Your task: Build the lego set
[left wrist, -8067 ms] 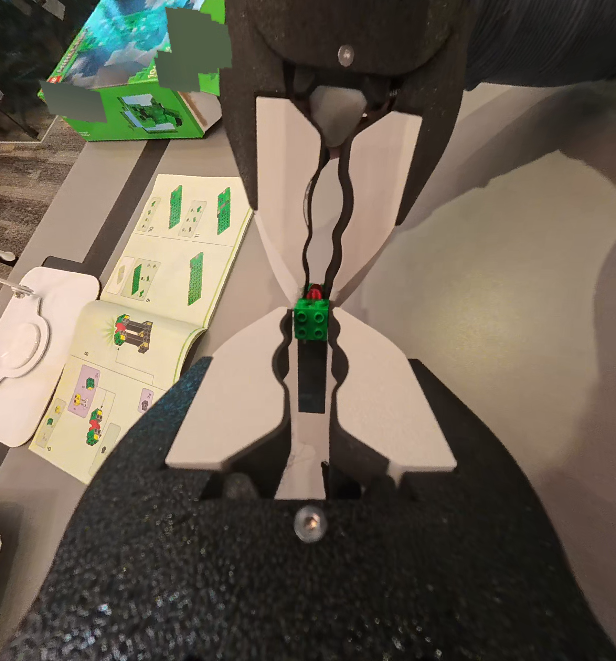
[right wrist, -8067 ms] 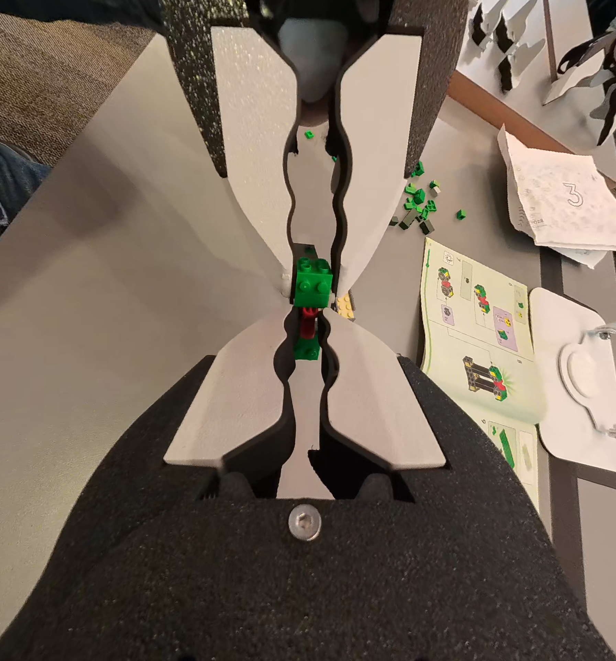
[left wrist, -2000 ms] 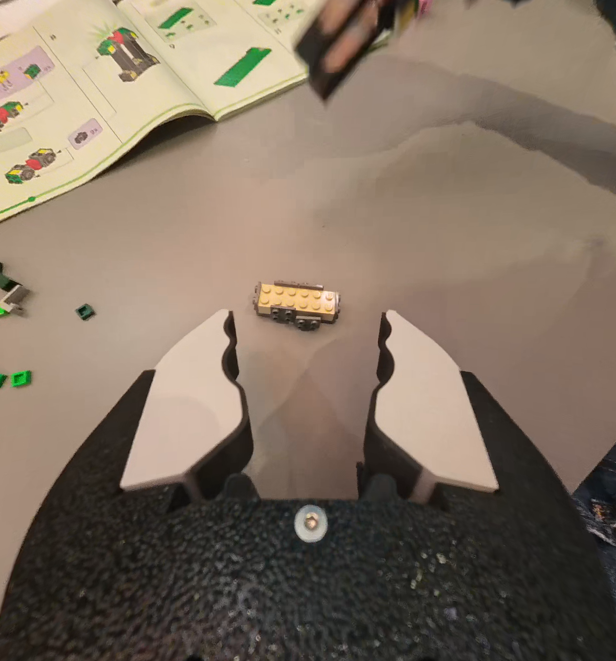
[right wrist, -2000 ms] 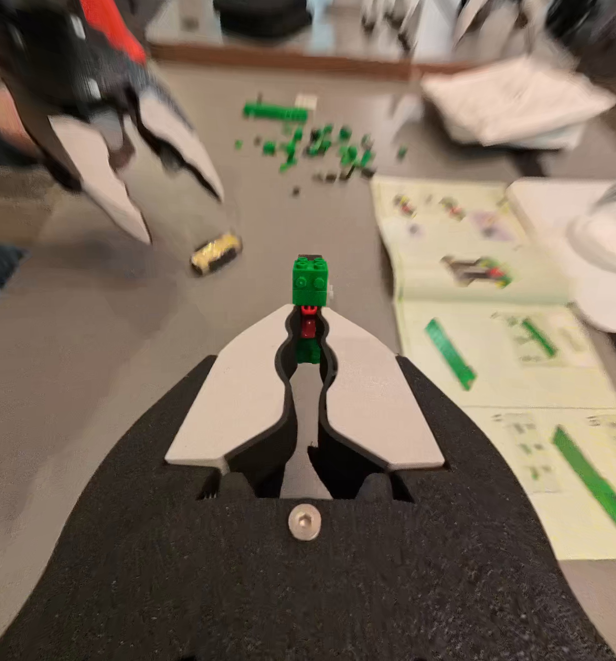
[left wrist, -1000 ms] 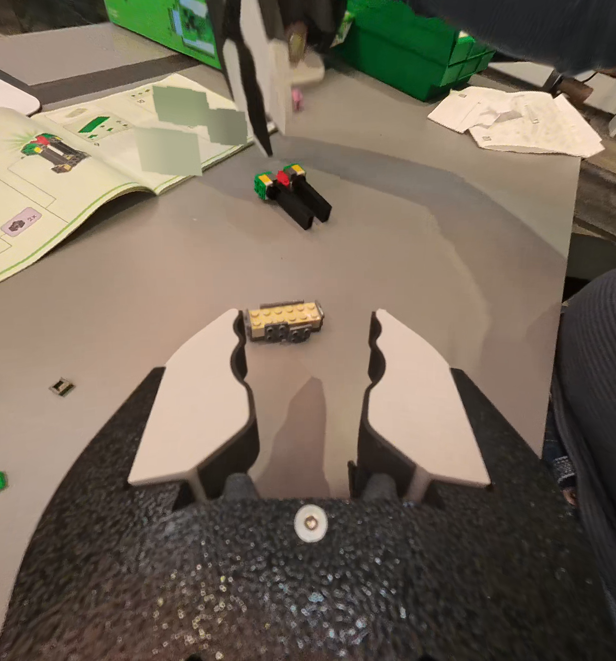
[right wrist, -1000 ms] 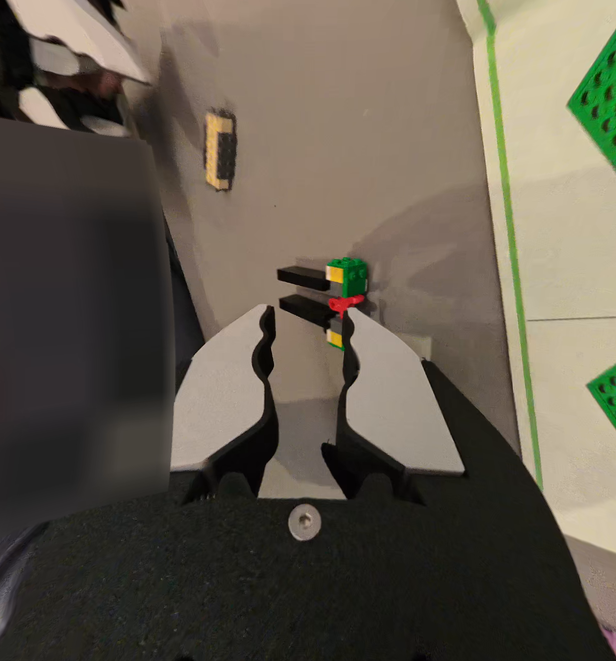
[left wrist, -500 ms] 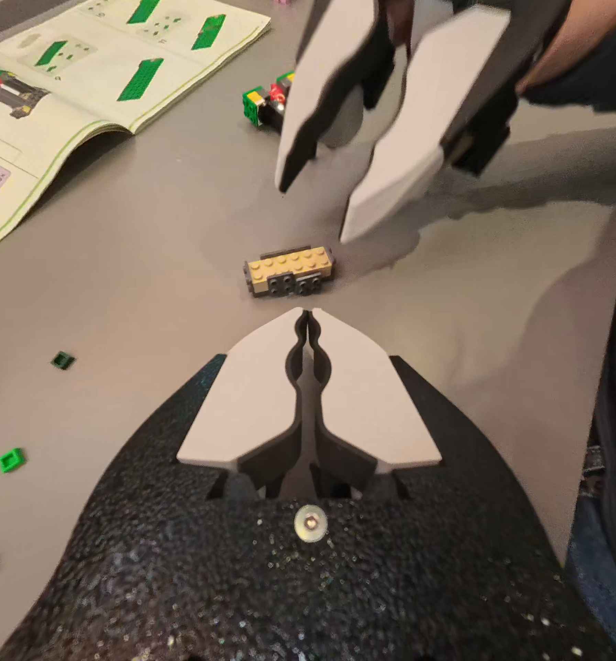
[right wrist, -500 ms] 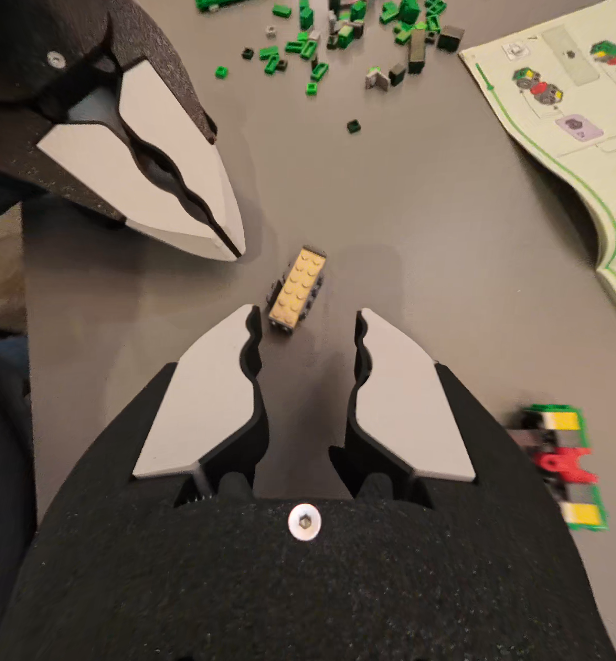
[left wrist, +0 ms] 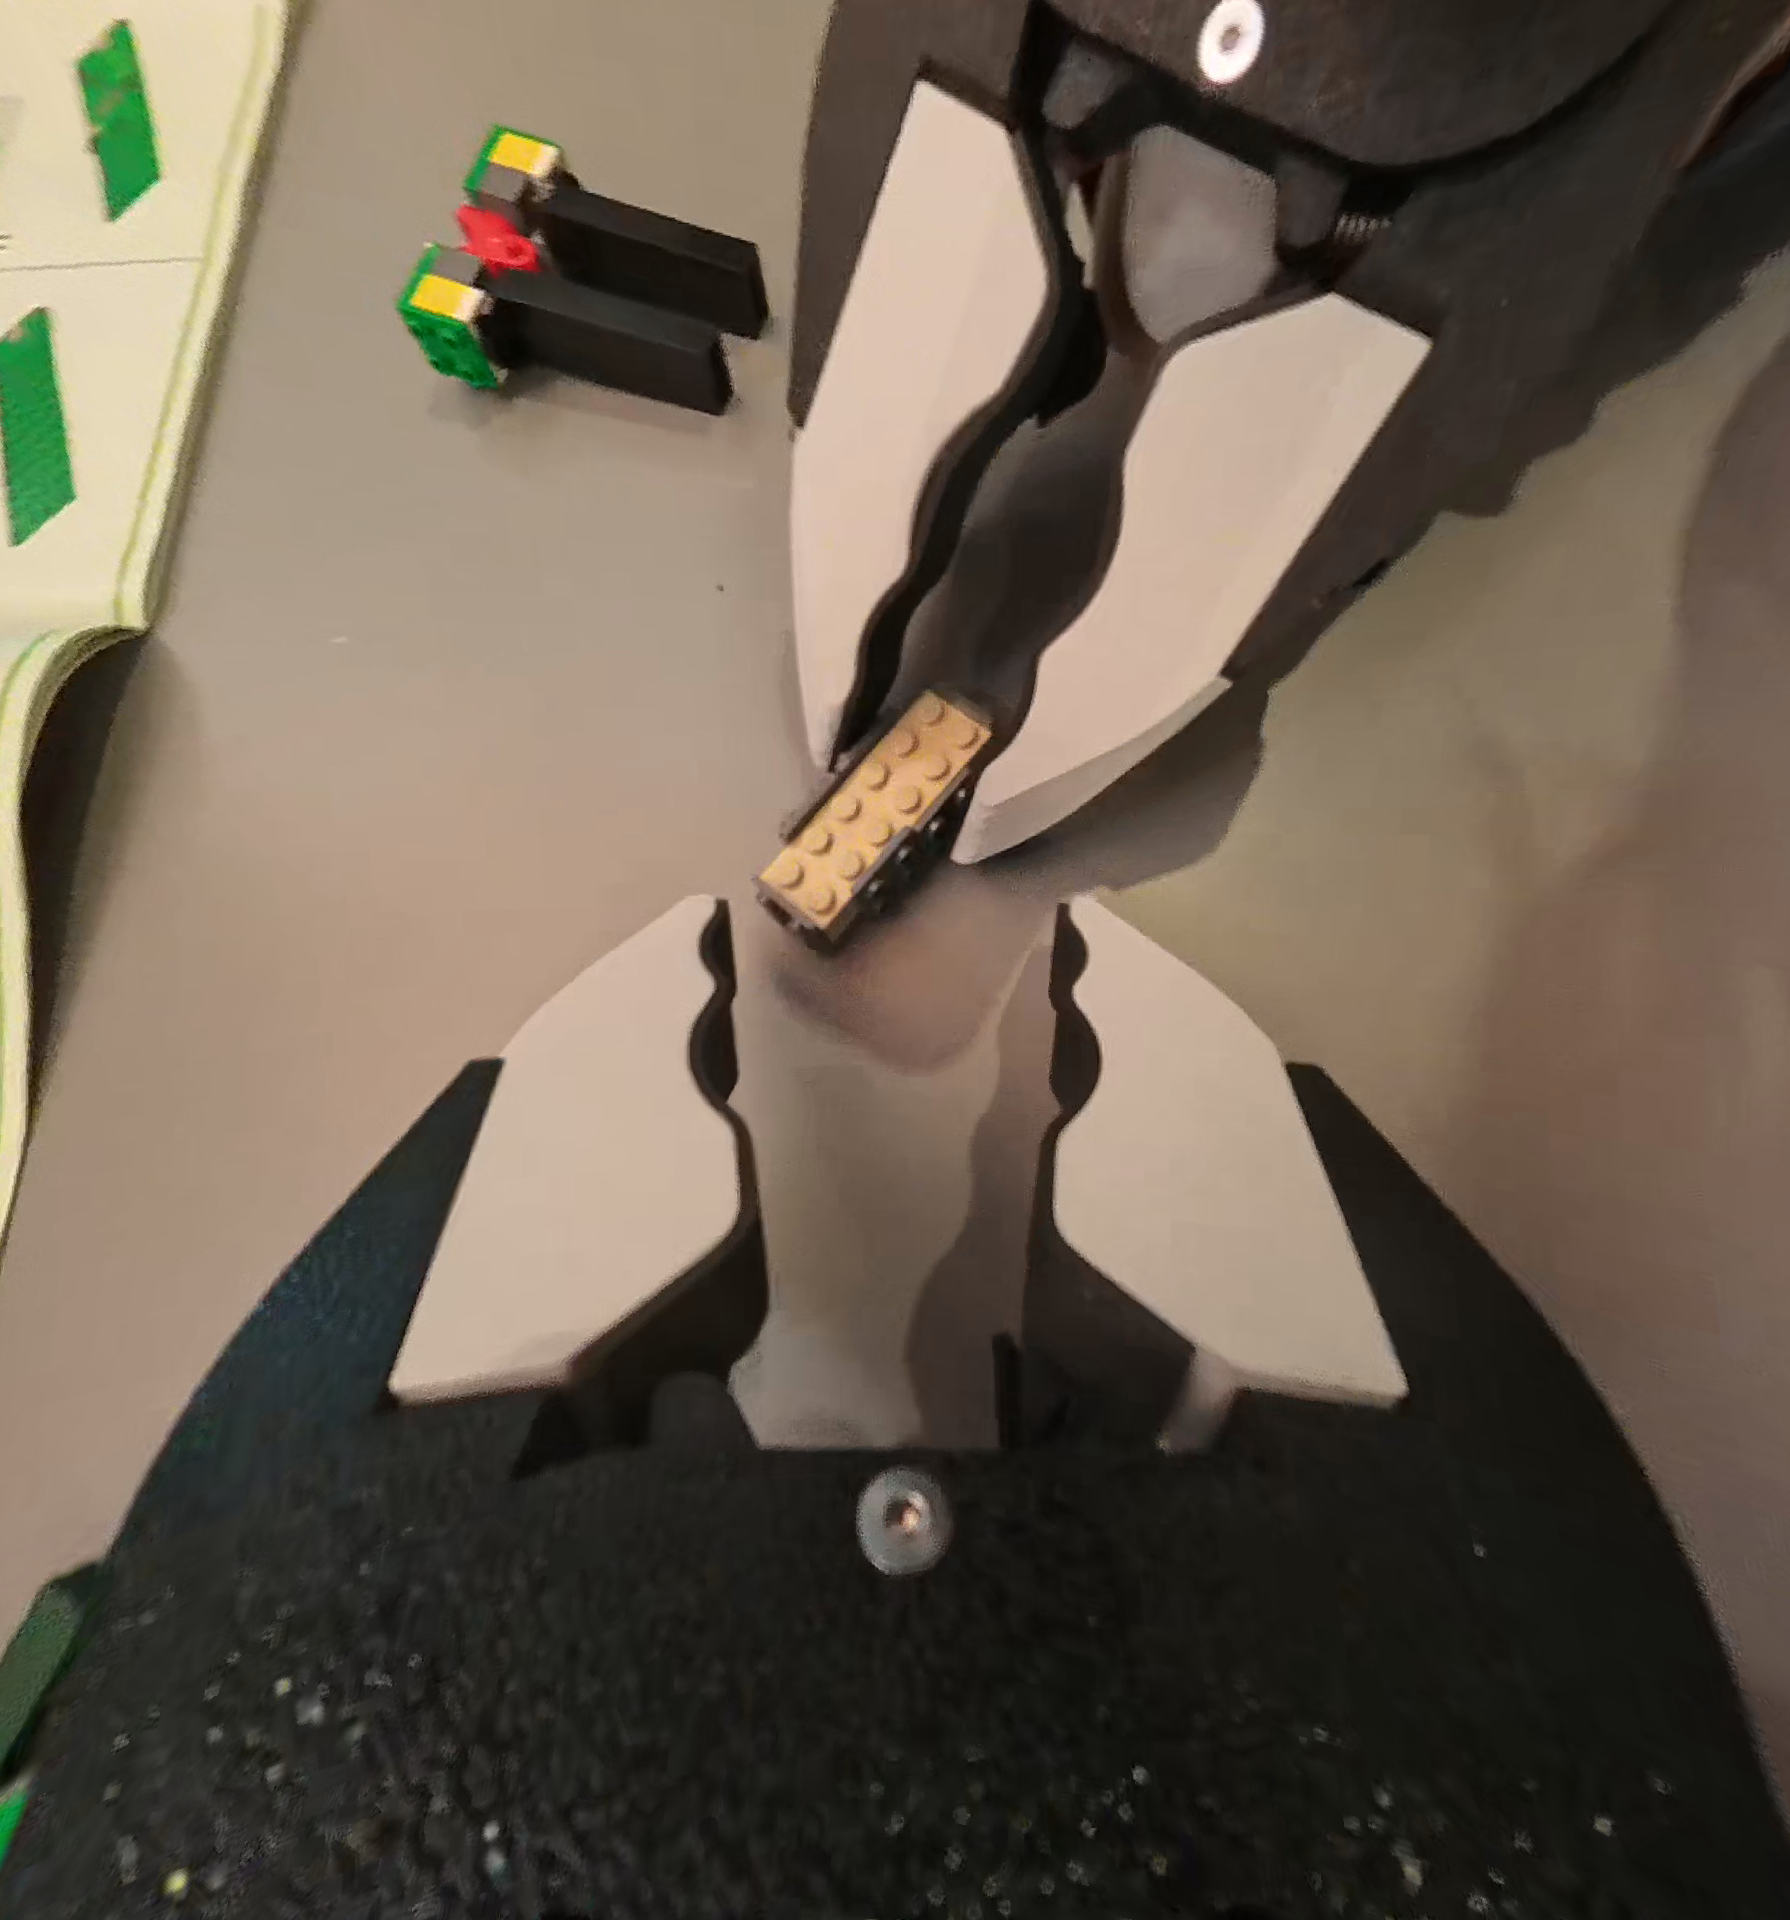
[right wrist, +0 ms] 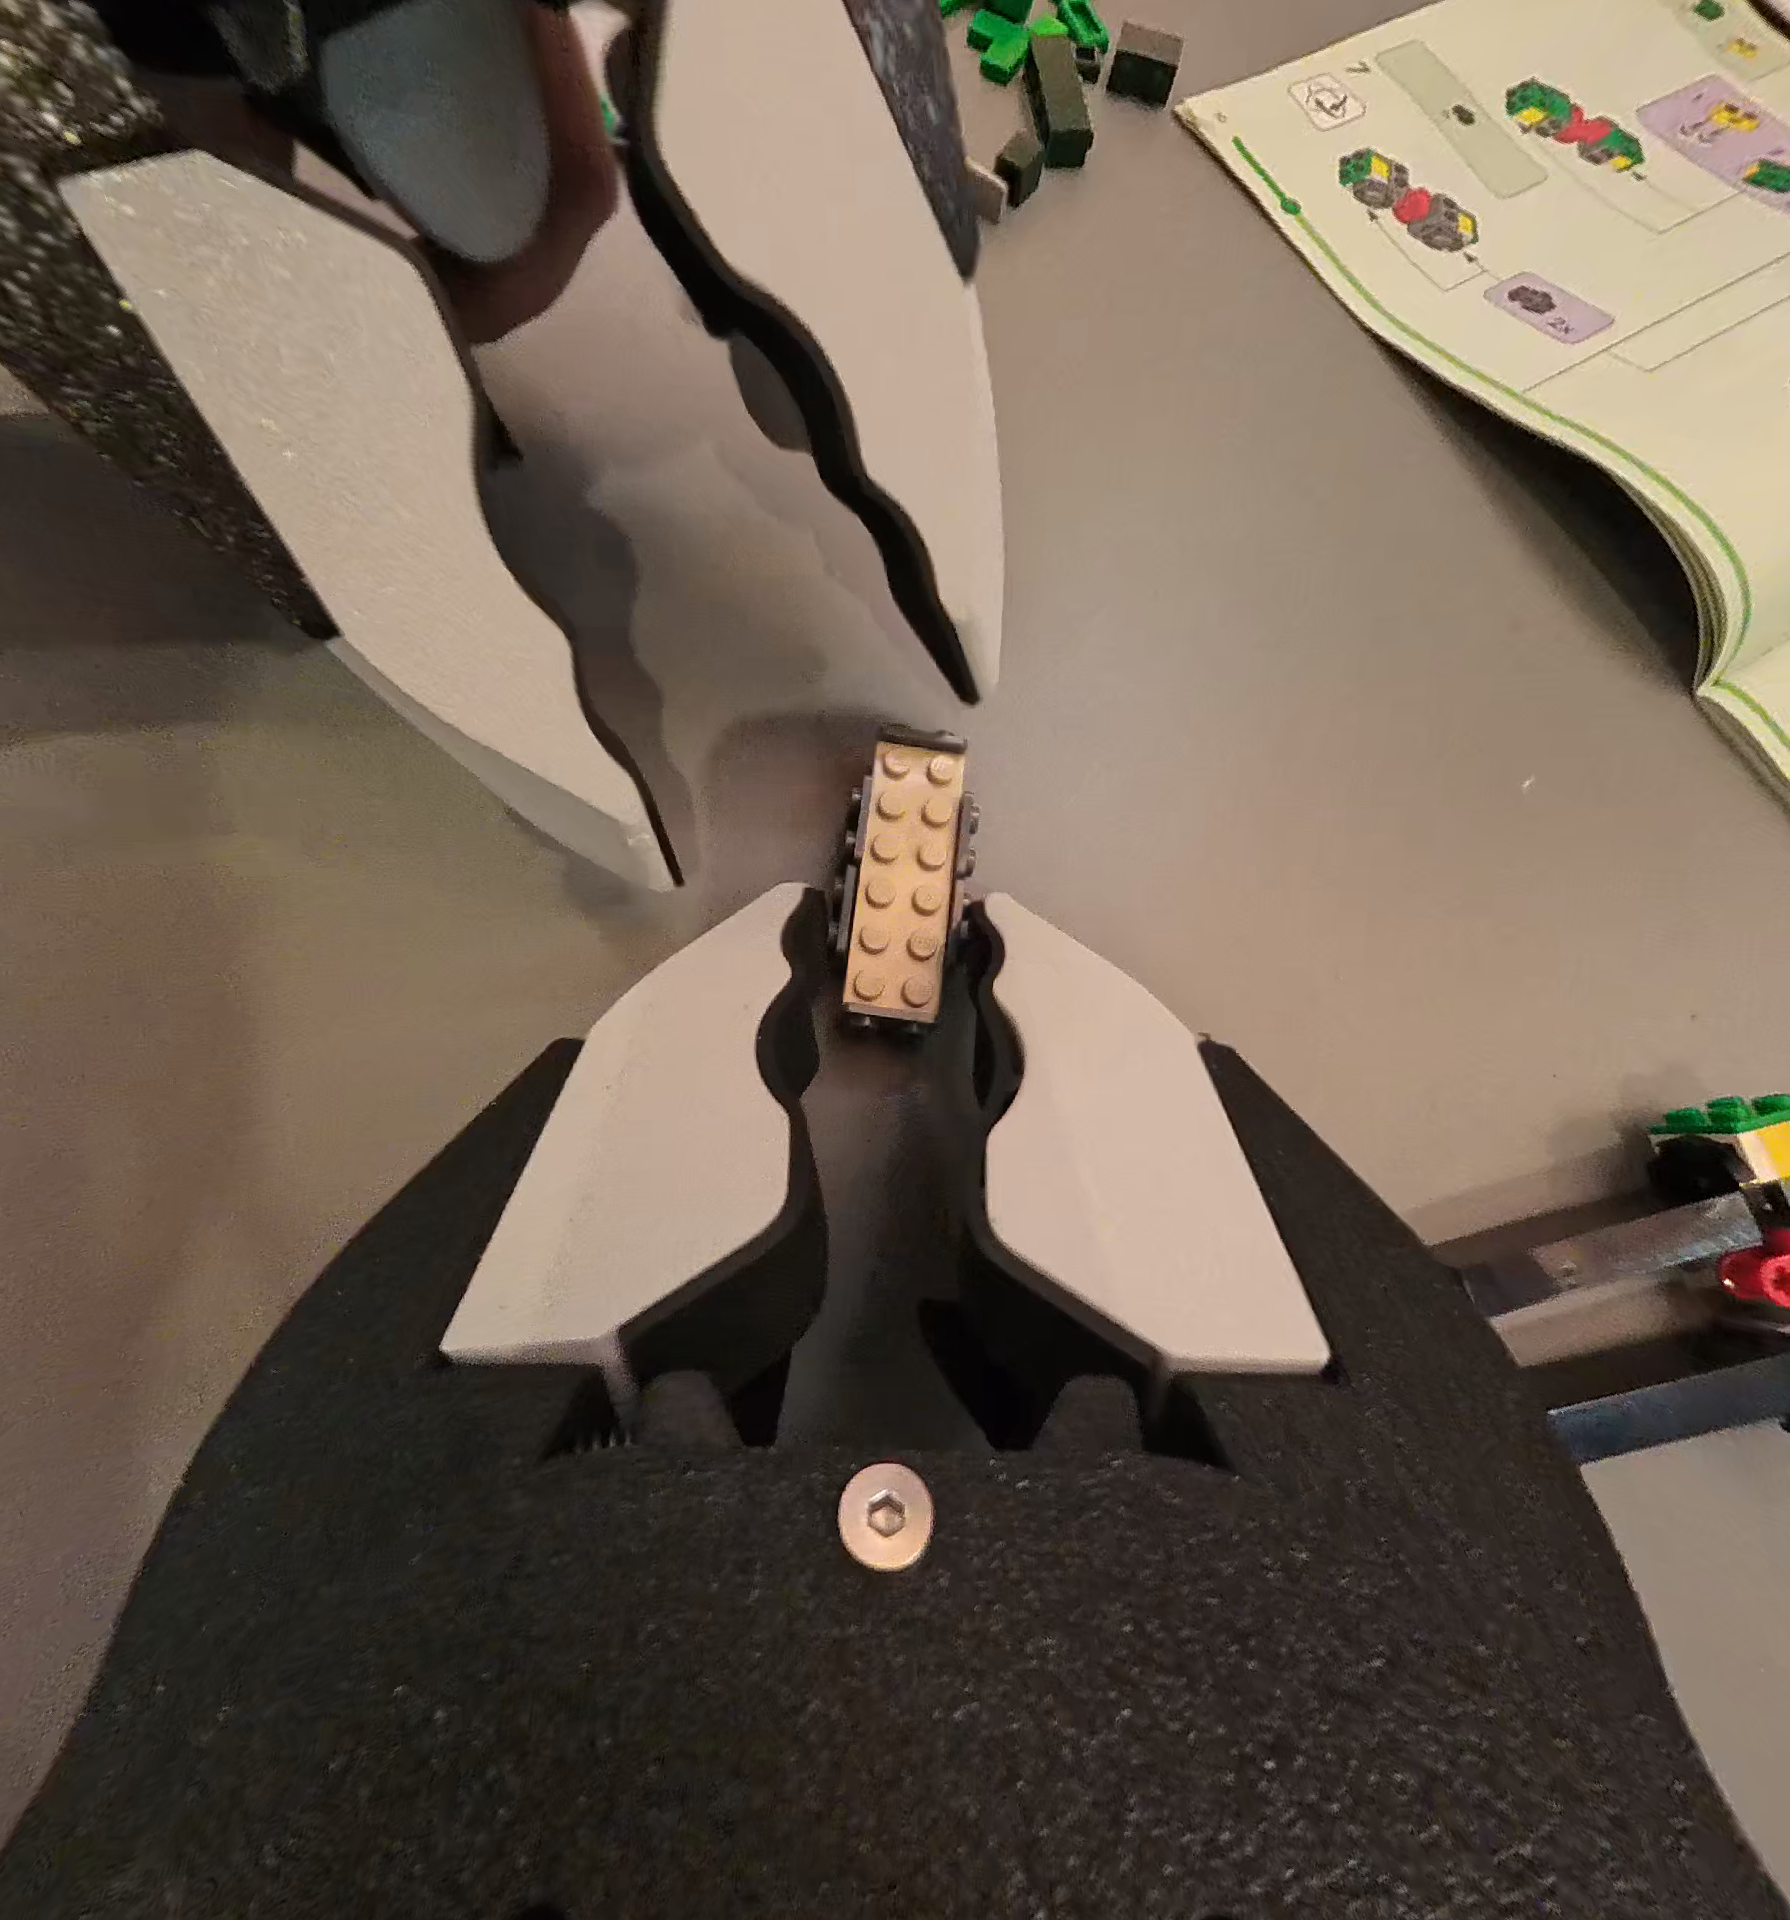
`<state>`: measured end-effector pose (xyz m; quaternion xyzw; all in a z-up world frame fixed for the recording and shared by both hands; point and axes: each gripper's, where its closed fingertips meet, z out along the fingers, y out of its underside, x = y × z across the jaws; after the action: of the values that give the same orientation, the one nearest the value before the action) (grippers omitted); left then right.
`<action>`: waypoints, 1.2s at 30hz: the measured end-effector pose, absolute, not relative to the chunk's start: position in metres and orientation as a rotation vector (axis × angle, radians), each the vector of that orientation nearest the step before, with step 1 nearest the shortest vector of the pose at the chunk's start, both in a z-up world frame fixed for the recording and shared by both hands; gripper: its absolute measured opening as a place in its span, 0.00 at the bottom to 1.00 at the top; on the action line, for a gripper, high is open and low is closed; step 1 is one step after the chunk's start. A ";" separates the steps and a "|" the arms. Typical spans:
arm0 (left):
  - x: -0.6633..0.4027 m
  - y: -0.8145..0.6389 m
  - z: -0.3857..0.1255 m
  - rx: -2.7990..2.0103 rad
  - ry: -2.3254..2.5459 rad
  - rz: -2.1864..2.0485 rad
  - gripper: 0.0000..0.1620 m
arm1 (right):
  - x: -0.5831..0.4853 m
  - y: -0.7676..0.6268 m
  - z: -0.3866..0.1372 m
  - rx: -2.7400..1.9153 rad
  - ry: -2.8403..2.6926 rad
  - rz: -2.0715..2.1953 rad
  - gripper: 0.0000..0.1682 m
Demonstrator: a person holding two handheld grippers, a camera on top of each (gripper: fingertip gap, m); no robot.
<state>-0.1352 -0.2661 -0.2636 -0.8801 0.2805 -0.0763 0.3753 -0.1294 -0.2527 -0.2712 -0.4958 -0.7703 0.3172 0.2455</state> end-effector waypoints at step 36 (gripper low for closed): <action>-0.113 -0.266 -0.273 -2.204 0.741 -0.426 0.15 | -0.116 -0.267 -0.270 -0.686 -2.542 1.126 0.15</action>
<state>-0.1133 -0.2657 -0.2730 -0.8627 0.2901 -0.1666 0.3792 -0.1165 -0.2665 -0.2700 -0.2371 -0.8791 0.3895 0.1384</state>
